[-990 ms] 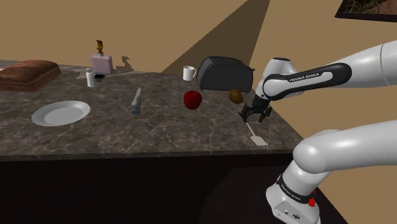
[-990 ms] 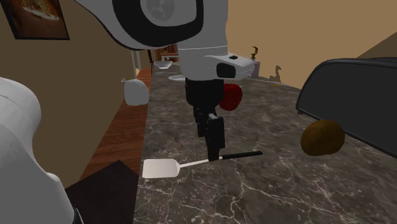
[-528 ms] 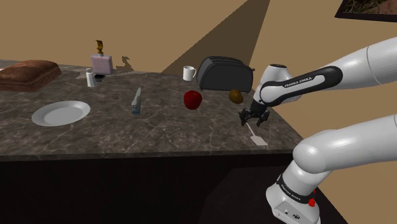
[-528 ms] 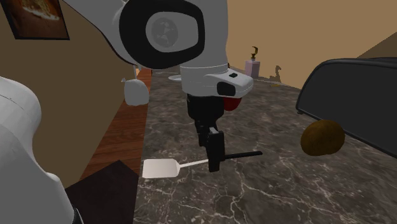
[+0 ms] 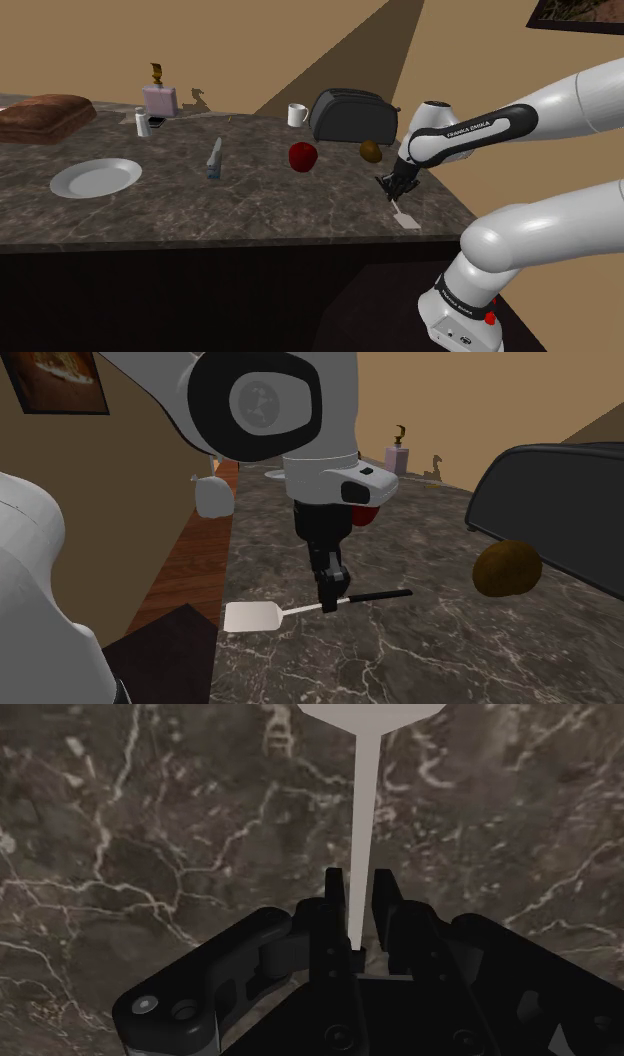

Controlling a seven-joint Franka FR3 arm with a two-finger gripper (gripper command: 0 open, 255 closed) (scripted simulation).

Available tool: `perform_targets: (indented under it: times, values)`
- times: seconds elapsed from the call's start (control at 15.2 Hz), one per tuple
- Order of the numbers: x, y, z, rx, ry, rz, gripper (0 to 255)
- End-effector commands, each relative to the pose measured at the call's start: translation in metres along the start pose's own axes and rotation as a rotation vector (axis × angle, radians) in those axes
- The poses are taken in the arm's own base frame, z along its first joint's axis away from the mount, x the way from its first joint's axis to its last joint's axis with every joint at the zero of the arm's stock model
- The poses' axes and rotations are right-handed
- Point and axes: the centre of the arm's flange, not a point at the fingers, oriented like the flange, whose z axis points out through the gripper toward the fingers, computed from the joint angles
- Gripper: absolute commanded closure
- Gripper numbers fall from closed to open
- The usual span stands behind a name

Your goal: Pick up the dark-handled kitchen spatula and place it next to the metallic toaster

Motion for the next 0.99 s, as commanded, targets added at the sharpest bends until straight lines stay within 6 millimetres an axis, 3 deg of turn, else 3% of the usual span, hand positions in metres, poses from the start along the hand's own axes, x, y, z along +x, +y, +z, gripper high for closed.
perform_targets:
  times: [0.0,0.4,0.92]
  values:
    - [0.0,0.0,0.0,0.0,0.0,0.0,255]
    - [0.0,0.0,0.0,0.0,0.0,0.0,255]
    - [0.003,0.0,-0.042,0.0,0.0,0.0,255]
